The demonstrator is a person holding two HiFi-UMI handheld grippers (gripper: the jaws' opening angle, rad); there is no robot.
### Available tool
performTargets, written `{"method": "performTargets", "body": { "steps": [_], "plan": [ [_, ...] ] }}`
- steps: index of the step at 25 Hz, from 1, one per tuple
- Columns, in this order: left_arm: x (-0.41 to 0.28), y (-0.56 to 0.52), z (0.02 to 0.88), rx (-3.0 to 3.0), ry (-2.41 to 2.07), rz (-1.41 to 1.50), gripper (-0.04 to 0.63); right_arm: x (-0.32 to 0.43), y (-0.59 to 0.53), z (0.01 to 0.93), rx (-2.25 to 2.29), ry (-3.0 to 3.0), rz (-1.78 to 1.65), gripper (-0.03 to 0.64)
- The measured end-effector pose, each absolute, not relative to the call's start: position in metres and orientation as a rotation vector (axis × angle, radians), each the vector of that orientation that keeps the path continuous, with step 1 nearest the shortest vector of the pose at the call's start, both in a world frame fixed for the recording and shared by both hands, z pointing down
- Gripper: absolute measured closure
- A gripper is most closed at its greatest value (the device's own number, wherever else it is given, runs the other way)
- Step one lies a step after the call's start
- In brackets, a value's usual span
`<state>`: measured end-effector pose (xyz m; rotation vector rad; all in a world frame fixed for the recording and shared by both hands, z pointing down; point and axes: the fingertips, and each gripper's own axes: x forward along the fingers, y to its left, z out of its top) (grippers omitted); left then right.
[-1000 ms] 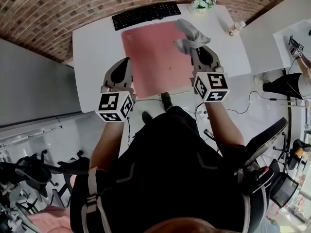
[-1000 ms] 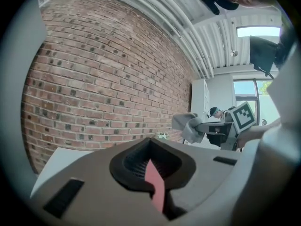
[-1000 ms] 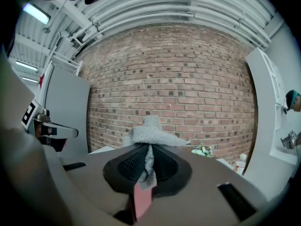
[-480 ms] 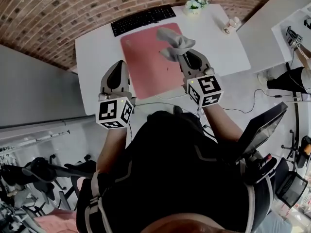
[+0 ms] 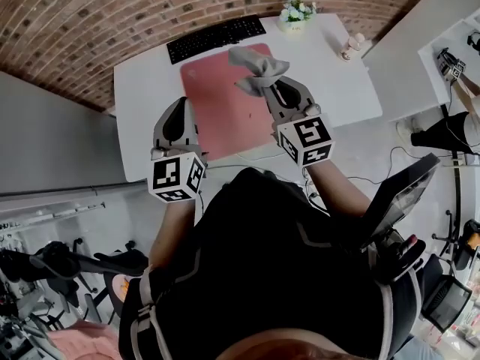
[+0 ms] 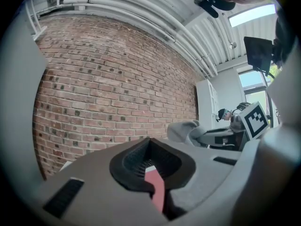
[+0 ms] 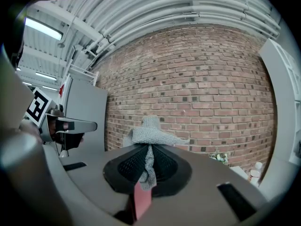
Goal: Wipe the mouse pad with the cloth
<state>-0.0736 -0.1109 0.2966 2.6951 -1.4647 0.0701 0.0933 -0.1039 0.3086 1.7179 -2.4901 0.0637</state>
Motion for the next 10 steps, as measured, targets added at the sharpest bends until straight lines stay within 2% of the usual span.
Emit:
{"method": "performTargets", "body": {
  "steps": [10],
  "plan": [
    [-0.062,-0.118,0.295,2.673,-1.440,0.071,0.592,0.112,-0.112,0.308,1.765,-2.495,0.092,0.584]
  ]
}}
